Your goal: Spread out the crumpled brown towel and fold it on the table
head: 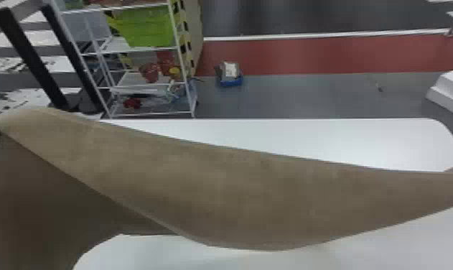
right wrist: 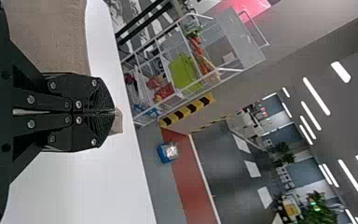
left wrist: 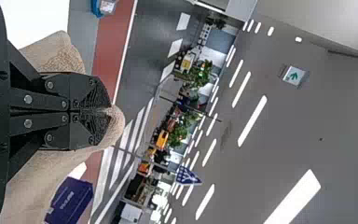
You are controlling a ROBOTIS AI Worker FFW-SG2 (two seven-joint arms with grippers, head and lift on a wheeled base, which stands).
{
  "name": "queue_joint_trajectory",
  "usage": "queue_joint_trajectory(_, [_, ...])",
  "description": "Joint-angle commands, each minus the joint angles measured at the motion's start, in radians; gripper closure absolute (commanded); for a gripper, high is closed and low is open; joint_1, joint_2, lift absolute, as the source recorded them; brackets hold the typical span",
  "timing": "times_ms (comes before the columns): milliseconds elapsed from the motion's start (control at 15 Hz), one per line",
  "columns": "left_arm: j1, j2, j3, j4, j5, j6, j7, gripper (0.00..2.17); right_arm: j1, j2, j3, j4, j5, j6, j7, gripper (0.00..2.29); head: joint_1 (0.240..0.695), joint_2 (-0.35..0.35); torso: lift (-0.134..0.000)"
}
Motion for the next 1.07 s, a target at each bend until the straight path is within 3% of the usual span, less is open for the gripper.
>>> queue_joint_trajectory(0, [-0.011,-0.003,0.013,0.026,0.003,0.011,-0.036,1.83,0.004,-0.028,-0.273,-0.014,-0.245,0.006,-0.007,1.51,0.695,0.085,-0.124])
queue_joint_trajectory(200, [-0.019,-0.003,0.021,0.052,0.022,0.014,-0.082,1.83,0.030,-0.040,-0.514,-0.007,-0.428,0.006,-0.002,1.51,0.695,0.039,-0.124])
queue_joint_trajectory(333, [-0.020,-0.003,0.024,0.058,0.045,0.042,-0.133,1.83,0.036,-0.037,-0.614,-0.007,-0.497,0.006,0.008,1.51,0.695,0.000,-0.124])
queue_joint_trajectory(600, [-0.020,-0.003,0.030,0.063,0.072,0.066,-0.161,1.83,0.032,-0.032,-0.674,-0.007,-0.504,0.006,0.011,1.51,0.695,-0.082,-0.124])
queue_joint_trajectory(733, [-0.025,-0.003,0.067,0.077,0.128,0.112,-0.198,1.83,0.032,-0.032,-0.723,-0.005,-0.514,0.006,0.022,1.51,0.695,-0.100,-0.124])
queue_joint_trajectory(1000, [-0.040,-0.003,0.084,0.089,0.135,0.152,-0.267,1.83,0.018,-0.017,-0.829,0.007,-0.540,0.006,0.048,1.51,0.695,-0.177,-0.124])
